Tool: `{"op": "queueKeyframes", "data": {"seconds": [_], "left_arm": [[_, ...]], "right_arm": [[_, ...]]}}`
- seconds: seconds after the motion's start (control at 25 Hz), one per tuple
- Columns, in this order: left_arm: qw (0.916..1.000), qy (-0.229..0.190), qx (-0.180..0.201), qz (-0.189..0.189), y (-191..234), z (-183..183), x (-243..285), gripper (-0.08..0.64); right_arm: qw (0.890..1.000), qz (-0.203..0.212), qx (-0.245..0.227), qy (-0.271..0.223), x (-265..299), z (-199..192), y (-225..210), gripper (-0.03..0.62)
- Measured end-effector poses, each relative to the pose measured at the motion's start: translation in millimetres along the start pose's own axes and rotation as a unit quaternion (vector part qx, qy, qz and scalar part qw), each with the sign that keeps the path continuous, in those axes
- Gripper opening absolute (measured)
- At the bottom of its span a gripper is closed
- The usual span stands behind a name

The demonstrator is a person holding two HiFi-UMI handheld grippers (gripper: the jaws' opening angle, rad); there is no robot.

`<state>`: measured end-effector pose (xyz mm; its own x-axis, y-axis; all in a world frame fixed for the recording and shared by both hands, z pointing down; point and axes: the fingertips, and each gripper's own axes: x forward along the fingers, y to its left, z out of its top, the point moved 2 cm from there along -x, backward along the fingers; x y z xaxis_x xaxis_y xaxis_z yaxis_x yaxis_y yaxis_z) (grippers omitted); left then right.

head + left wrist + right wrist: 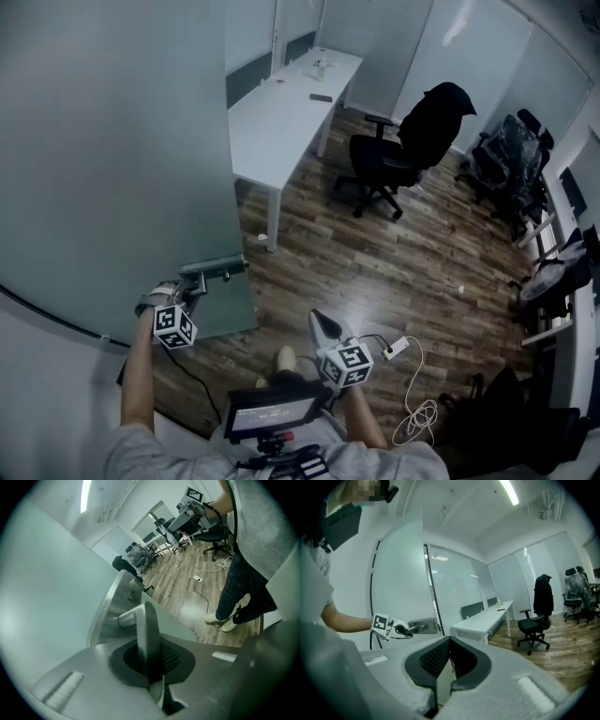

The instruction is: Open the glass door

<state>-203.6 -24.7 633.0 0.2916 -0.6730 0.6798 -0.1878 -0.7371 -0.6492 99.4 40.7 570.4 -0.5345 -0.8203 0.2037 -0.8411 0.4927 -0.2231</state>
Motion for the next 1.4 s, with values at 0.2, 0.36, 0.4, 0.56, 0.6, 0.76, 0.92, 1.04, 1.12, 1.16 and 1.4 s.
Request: {"op": "queueKeyframes", "data": {"seconds": [0.2,0.36,0.4,0.56,0.6,0.76,0.92,1.04,1.12,1.16,1.4], "left_arm": [[1.0000,-0.003,0.008,0.003,-11,3,-6,0.005],[0.9999,-0.003,0.011,0.002,-20,7,-11,0.003],[0.9999,-0.004,0.012,0.002,-21,8,-11,0.003],[0.9999,-0.003,0.015,-0.001,-27,8,-16,0.003],[0.9999,-0.003,0.017,0.001,-28,9,-18,0.003],[0.9998,-0.006,0.020,0.000,-35,12,-23,0.003],[0.9996,-0.008,0.026,0.001,-42,14,-28,0.003],[0.9995,-0.010,0.030,-0.003,-47,14,-29,0.003],[0.9995,-0.009,0.031,-0.006,-54,15,-35,0.003],[0.9995,-0.009,0.031,-0.007,-57,16,-38,0.003],[0.9992,-0.008,0.037,-0.011,-68,20,-49,0.005]], "right_arm": [[1.000,-0.004,0.003,0.001,-13,-11,6,0.002],[1.000,-0.010,0.009,0.003,-23,-15,4,0.002],[1.000,-0.011,0.009,0.004,-25,-16,3,0.002],[1.000,-0.015,0.008,0.006,-29,-18,3,0.002],[1.000,-0.015,0.010,0.006,-30,-18,2,0.002],[1.000,-0.016,0.012,0.008,-36,-23,5,0.002],[1.000,-0.009,0.011,0.010,-40,-28,13,0.002],[1.000,-0.005,0.012,0.009,-42,-30,18,0.002],[1.000,-0.005,0.012,0.008,-49,-31,20,0.002],[1.000,-0.006,0.012,0.008,-53,-31,20,0.002],[1.000,-0.013,0.009,0.011,-69,-27,21,0.002]]}}
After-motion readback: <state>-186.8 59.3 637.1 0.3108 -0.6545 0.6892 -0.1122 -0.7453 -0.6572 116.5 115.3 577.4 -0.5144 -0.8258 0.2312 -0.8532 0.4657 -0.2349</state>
